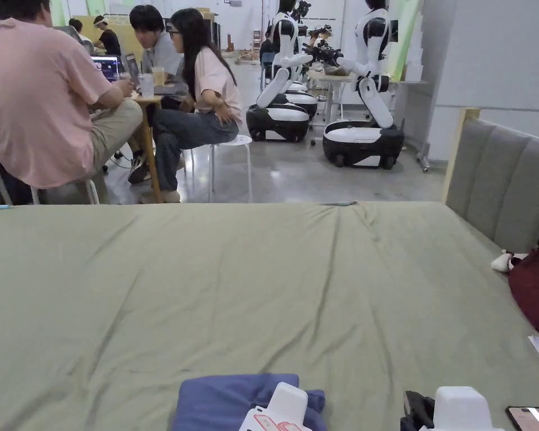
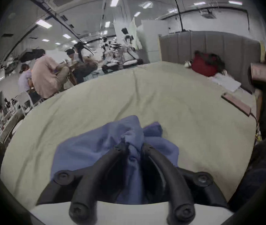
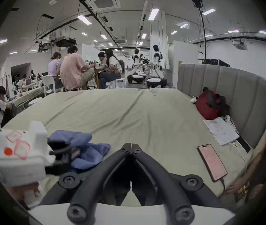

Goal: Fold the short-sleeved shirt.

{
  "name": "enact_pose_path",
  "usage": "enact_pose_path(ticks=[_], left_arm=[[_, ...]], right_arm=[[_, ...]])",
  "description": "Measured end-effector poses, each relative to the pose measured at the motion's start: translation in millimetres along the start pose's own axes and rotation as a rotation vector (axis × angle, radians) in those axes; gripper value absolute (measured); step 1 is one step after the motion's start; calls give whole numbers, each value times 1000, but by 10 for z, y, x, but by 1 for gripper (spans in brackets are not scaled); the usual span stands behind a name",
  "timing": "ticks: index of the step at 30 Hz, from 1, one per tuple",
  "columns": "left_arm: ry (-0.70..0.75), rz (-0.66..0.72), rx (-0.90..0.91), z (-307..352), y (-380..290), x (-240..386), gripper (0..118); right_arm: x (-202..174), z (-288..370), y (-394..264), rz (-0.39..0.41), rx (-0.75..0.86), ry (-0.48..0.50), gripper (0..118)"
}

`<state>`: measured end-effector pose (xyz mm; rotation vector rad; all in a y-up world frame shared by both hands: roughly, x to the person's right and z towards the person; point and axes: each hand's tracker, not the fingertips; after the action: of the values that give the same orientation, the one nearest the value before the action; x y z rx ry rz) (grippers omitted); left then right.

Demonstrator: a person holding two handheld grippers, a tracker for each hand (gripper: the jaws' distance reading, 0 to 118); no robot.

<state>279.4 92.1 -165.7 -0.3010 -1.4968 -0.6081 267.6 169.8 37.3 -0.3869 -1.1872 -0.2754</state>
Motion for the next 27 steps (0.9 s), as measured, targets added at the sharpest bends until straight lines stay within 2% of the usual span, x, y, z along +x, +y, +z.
enact_pose_path(ticks=[1,2,3,4,7,11,12,13,14,15,19,23,27], left_arm=[[-67,-17,4,7,-17,-11,21],[-147,-1,15,56,-6,-47,39],[-184,48,24,128,48,-116,71],[-192,105,42,203,107,-195,84],[-187,287,123,451,276,-616,83],[-183,420,52,389,182,-1081,84],[-198,436,0,320,90,-1153,75],[-221,469,-40,254,5,-1171,54],[-245,514,-56,208,-71,-1184,21],[-269,567,-72,151,-155,-1184,0],[-509,603,-109,5,-335,-846,0],[-487,575,-155,-164,-380,-507,0],[-509,608,-139,-114,-344,-538,0]], right_arm=[[18,5,9,-3,0,5,0],[30,4,16,-8,1,10,0],[36,-10,25,-21,0,23,0],[34,-28,35,-40,-4,42,0],[-59,-79,65,-54,-1,76,0],[-197,-133,39,-54,-8,124,0],[-218,-153,20,-58,-14,139,0],[-233,-173,0,-63,-22,151,0],[-236,-195,-17,-67,-30,155,0],[-242,-203,-35,-68,-35,155,0],[-220,-226,-75,-66,-54,154,0],[-173,-184,-74,-63,-62,150,0],[-157,-188,-59,-64,-78,161,0]])
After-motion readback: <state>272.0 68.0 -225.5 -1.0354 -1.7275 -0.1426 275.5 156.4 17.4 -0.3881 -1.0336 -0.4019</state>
